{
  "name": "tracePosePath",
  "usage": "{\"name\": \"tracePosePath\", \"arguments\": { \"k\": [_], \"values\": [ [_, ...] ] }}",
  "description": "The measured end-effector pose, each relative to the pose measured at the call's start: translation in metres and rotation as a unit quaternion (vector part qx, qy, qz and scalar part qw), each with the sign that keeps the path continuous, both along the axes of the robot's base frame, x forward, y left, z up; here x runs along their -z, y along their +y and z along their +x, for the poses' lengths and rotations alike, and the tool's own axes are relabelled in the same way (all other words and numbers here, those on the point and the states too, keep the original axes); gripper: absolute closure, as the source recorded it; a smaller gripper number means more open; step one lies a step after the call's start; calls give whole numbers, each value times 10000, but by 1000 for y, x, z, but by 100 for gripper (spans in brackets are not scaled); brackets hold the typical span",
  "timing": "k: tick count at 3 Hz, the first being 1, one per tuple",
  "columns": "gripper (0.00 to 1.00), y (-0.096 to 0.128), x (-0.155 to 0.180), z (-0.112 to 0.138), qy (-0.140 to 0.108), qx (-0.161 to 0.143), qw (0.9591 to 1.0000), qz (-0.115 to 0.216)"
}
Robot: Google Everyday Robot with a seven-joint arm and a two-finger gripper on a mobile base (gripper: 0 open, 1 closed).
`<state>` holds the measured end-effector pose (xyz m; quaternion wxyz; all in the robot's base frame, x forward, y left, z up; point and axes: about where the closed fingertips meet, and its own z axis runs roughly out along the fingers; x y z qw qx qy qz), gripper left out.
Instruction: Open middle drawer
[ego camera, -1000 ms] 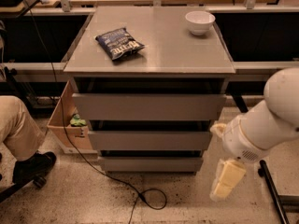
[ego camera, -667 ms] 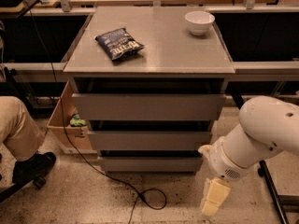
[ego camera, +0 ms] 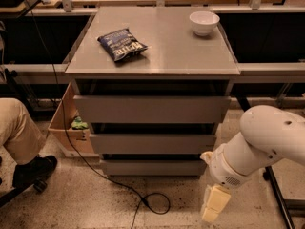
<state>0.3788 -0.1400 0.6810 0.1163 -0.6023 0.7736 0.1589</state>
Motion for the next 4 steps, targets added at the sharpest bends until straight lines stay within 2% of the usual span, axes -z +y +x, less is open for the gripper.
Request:
{"name": "tracePosePath", "arguments": {
  "k": [1, 2, 3, 4],
  "values": [
    [0, 15, 66, 25, 104, 127, 9998, 111],
    [0, 27, 113, 52, 73, 230, 9994, 236],
    [0, 44, 151, 94, -157, 200, 9983, 532],
    [0, 68, 178, 149, -472, 99, 9956, 809]
  ]
}}
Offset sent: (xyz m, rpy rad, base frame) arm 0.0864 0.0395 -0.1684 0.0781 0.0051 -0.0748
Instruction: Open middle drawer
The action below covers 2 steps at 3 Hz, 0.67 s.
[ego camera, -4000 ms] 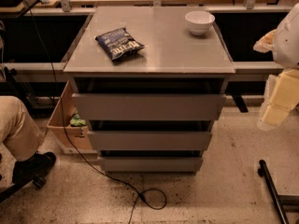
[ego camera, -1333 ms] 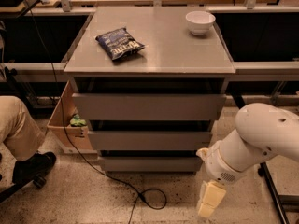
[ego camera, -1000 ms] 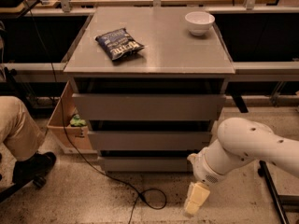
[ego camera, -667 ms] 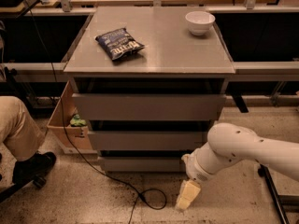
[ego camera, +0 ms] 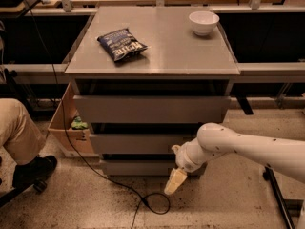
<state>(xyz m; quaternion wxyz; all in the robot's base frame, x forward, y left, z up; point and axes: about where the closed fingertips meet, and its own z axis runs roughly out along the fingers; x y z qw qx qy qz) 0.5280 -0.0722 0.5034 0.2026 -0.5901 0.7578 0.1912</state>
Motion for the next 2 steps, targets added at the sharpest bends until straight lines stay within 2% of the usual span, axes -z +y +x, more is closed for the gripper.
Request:
{"name": "tracePosePath", "arguments": {
  "k": [1, 2],
  "values": [
    [0, 0, 0, 0, 0, 0, 10000, 0],
    [0, -4, 6, 5, -79, 179, 9997, 155]
  ]
}}
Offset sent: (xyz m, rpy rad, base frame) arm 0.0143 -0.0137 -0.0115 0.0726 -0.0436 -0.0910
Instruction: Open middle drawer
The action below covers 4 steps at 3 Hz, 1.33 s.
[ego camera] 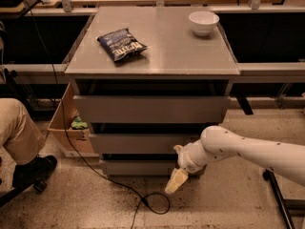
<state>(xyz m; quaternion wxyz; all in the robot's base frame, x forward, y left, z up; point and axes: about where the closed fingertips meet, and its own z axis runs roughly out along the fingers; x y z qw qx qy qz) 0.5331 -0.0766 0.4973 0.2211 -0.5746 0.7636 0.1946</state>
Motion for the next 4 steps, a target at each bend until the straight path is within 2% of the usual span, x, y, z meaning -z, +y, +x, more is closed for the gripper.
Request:
{"name": "tracePosePath", "arguments": {
  "k": [1, 2, 3, 4],
  "values": [
    [0, -5, 9, 21, -235, 254, 9994, 84],
    [0, -11, 16, 50, -586, 486, 9970, 110],
    [0, -3, 25, 95, -1011, 525, 9934, 125],
    [0, 5, 32, 125, -1216, 503, 9912, 154]
  ]
}}
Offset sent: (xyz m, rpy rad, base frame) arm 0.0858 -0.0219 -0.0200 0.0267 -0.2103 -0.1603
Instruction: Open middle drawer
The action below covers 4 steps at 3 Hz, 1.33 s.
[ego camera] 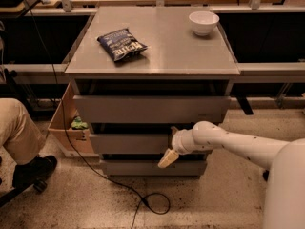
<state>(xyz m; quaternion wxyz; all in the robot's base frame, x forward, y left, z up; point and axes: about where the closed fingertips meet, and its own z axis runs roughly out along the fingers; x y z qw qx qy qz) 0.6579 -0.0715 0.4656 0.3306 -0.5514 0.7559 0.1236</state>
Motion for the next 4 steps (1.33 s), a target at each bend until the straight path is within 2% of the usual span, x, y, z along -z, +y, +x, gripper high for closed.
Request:
{"name": "tracePosePath", "arguments": {
  "k": [1, 3, 4],
  "values": [
    [0, 4, 3, 22, -198, 7, 9998, -71],
    [2, 6, 33, 29, -118, 23, 9997, -202],
    [18, 4, 41, 23, -49, 59, 9998, -194]
  ]
}}
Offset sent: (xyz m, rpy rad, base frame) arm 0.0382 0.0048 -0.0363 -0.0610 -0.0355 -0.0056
